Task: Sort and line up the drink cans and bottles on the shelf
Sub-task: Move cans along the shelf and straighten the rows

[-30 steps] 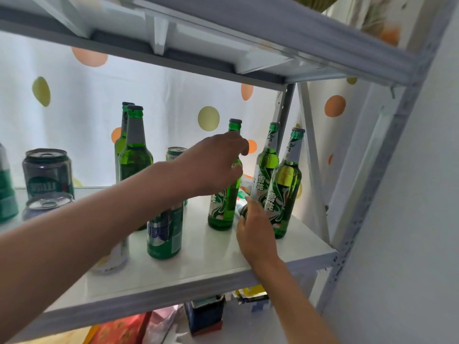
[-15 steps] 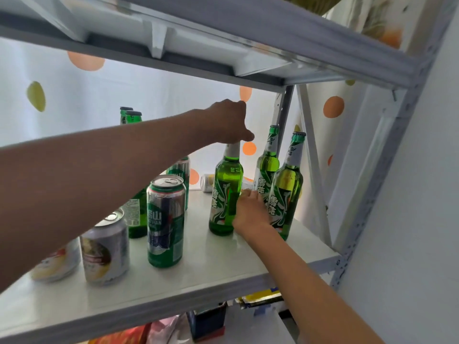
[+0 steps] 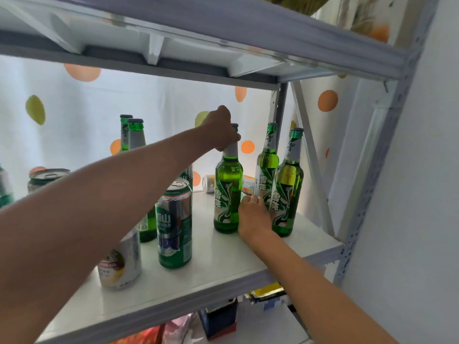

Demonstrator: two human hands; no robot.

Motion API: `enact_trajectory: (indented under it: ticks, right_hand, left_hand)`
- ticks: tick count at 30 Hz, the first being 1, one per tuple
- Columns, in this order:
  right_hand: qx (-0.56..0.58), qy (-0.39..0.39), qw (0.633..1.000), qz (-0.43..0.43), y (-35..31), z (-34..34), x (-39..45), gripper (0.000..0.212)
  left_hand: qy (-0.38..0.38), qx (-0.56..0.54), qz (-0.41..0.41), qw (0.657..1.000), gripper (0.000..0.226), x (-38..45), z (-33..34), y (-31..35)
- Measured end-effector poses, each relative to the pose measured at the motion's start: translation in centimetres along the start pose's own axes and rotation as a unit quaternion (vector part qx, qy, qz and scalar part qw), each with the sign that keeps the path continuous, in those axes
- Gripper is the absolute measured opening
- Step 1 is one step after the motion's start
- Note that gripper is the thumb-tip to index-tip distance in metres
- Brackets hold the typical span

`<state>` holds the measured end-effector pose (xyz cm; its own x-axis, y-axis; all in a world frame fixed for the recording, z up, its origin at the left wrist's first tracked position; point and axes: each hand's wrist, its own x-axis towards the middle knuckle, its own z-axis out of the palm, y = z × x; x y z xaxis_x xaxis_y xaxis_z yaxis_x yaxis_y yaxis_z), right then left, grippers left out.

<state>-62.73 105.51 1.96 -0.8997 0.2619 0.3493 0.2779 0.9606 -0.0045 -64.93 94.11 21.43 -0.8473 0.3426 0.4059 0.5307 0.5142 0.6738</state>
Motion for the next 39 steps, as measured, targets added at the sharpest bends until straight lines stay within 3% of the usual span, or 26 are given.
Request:
enact_trajectory:
  ticks: [5,14,23,30,39]
  right_hand:
    - [-0.038,0.005,0.999,0.006,0.1,0.3,-0.1,0.057]
    - [0.022,0.01,0.999,-0.029,0.2,-0.2,-0.2,0.074]
    - [0.164,0.077,0.983,0.032,0.6,-0.6,-1.2,0.079]
    - [0.273,0.17,0.947,0.016,0.2,-5.6,-1.3,0.066]
    - [0.252,0.173,0.952,0.033,0.9,-9.6,-0.9,0.072]
  left_hand:
    - [0.027,0.04,0.013,0.999,0.049,-0.1,-1.6,-0.1]
    - [0.033,0.046,-0.002,0.998,0.049,-2.0,-3.8,-1.2]
    - [0.054,0.012,-0.014,0.998,0.056,-2.7,-4.3,-2.8]
    - [0.084,0.108,0.059,0.989,0.058,-2.8,-3.1,-3.4]
    - [0.117,0.137,0.129,0.975,0.048,-3.5,-2.2,-4.0]
